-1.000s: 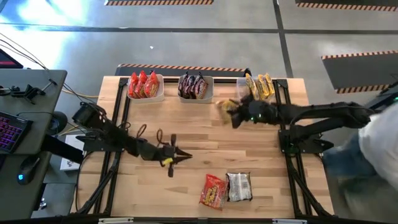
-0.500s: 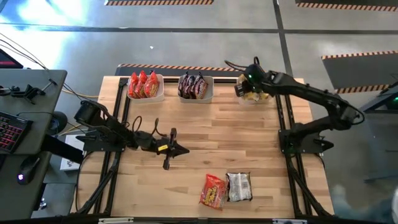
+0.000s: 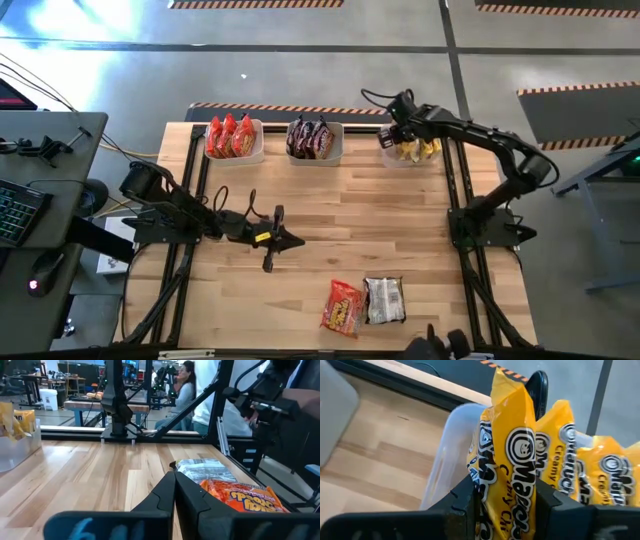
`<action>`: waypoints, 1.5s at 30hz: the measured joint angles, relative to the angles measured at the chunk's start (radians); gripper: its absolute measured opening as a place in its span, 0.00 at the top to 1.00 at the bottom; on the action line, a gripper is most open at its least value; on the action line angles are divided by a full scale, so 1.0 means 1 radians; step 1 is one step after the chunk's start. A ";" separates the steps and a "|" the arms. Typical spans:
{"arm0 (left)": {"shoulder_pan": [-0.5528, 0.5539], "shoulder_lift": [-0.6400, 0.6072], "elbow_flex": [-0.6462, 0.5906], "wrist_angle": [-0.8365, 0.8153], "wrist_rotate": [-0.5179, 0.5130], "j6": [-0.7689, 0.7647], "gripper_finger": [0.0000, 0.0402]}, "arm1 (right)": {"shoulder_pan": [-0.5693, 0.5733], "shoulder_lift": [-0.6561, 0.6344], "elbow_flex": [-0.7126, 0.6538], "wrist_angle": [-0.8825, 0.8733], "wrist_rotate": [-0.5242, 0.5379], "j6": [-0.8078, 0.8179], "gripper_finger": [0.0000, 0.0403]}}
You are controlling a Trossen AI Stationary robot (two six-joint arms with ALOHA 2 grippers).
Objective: Sort Maruchan noodles
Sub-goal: Put the yellow noodle pack into the transparent bin, then put the orange noodle pack into the white bin
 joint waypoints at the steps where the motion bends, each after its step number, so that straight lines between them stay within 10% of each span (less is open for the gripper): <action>1: 0.000 0.000 0.000 0.001 0.000 -0.001 1.00 | -0.003 0.009 0.000 0.002 -0.001 -0.001 0.77; 17: 0.000 0.000 0.000 -0.001 0.000 -0.025 1.00 | -0.010 0.107 0.000 0.035 0.003 0.047 0.74; 33: 0.000 0.000 0.000 -0.001 0.000 -0.028 1.00 | -0.011 0.079 0.006 0.009 0.021 0.031 0.41; 45: 0.000 0.000 0.001 -0.002 0.000 -0.027 1.00 | 0.009 -0.085 0.092 -0.137 0.048 -0.043 0.45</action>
